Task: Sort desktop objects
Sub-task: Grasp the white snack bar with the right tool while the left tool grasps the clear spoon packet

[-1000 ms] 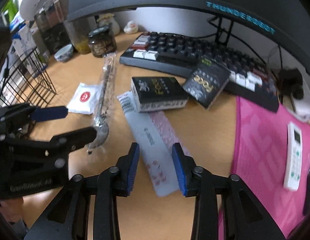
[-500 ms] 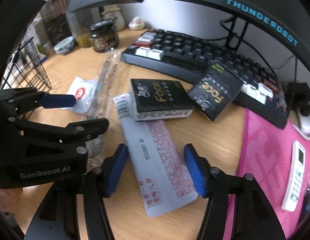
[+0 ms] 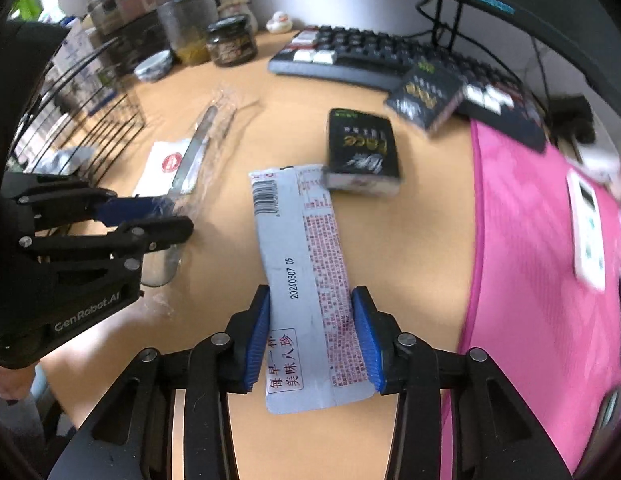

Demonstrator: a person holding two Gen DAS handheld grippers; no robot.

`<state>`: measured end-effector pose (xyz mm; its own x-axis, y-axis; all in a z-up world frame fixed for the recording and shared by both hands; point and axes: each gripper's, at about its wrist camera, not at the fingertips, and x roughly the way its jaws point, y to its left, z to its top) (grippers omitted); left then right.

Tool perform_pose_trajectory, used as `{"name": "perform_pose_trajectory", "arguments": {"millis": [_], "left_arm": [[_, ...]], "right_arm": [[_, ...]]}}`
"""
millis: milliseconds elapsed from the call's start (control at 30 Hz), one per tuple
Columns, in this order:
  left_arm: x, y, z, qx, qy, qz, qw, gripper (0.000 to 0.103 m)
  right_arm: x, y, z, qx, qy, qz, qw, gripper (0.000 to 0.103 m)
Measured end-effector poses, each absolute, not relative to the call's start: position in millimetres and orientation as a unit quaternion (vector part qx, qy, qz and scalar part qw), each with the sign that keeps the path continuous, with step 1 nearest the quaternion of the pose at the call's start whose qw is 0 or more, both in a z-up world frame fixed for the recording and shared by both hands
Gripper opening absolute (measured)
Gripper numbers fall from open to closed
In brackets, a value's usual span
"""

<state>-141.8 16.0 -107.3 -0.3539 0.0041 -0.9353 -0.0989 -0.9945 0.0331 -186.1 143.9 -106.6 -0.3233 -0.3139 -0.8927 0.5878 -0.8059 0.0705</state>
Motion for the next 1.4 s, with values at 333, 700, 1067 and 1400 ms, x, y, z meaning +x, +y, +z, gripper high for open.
{"name": "perform_pose_trajectory", "arguments": {"millis": [333,700,1067,1400], "left_arm": [[-83.6,16.5,-103.4,-0.574,0.022,0.817,0.051,0.056],[-111.5,8.6,-112.5,-0.557,0.027,0.83,0.012,0.066],[-107.8,24.6,-112.6,-0.54,0.067,0.839,0.015,0.022],[-99.3,18.5,-90.9,-0.523,0.054,0.85,0.018,0.009]], "right_arm": [[-120.5,154.9,-101.2,0.478,0.164,-0.818,0.273,0.046],[-137.5,143.5,-114.2,0.469,0.169,-0.822,0.273,0.058],[-143.0,151.7,-111.9,0.474,0.15,-0.825,0.267,0.041],[-137.8,155.9,-102.8,0.473,0.134,-0.828,0.269,0.038]]}}
